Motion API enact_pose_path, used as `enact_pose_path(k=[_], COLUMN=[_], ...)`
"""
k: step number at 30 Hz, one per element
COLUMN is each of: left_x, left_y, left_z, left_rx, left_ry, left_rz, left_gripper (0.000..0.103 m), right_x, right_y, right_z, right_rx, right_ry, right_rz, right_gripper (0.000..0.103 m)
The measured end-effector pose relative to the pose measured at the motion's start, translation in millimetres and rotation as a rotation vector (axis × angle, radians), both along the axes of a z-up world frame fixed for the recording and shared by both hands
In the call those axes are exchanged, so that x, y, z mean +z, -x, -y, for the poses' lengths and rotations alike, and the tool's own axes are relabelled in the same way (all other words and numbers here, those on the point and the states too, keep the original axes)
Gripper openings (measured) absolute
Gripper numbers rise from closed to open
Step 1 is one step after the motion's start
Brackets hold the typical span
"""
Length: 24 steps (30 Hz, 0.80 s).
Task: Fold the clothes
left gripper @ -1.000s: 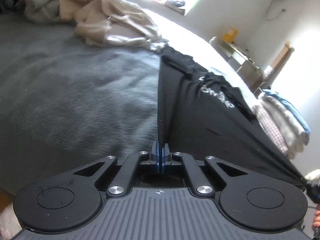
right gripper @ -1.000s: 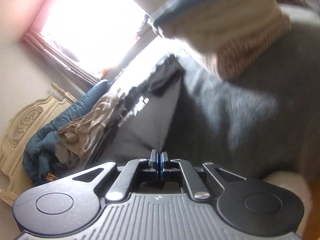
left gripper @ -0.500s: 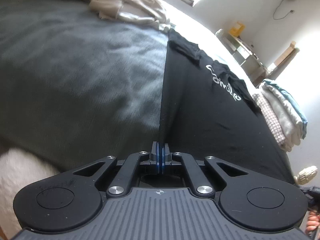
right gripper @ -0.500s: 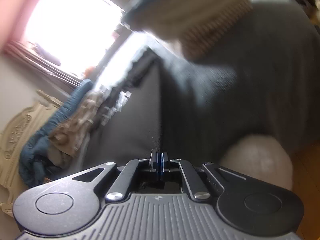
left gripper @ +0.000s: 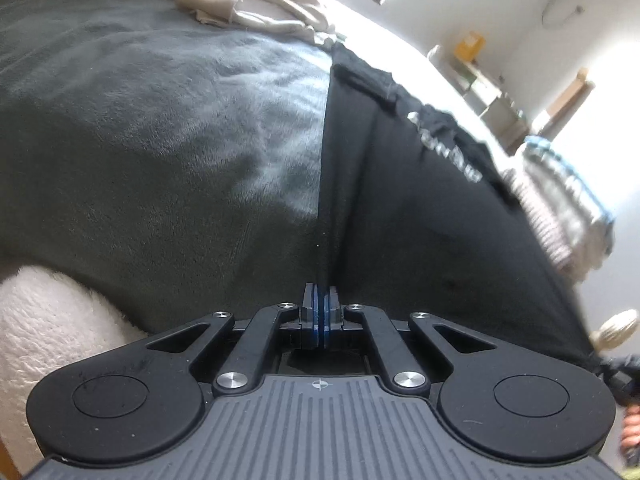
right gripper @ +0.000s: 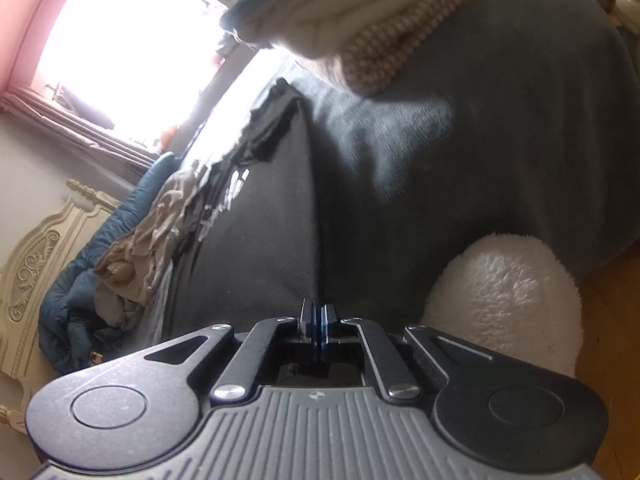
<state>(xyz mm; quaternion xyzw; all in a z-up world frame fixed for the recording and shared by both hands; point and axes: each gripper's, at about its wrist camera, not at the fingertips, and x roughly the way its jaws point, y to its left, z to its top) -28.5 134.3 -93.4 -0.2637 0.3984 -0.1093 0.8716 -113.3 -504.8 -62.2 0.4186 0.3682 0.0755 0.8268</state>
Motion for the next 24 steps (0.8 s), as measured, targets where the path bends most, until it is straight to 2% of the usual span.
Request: enact_pose_path(k=[6,10,14,17,24], left_x=[20,39,52,54,38], left_y=[-39,-77,-125,-169,-273], left_z=[-27,-35,-38,-37,-25], left_rx=[0.028,0.045,0.076,0.115,0.193], left_ry=[0.198,0.273,0.323,0.334,0.306], left_rz=[0.049,0.132,0.186,0.202,0.196], left_gripper=[0.0,0.0,0.0,0.0,0.0], right_x=[37,68,89,97,85], right_y=[-37,-78,-130,-175,-289], right_z=[-1,-12,-31,-55,-104], right_rx=[-0.002,-0.007,-0.03,-0.058,-0.111], right_ry=[-0.062,-0.018,0.076,0.21,0.45], right_rz=[0.16,0.277,0.36,0.396,0.386], right_gripper=[0.003,0.003,0.003,0.003,0.003])
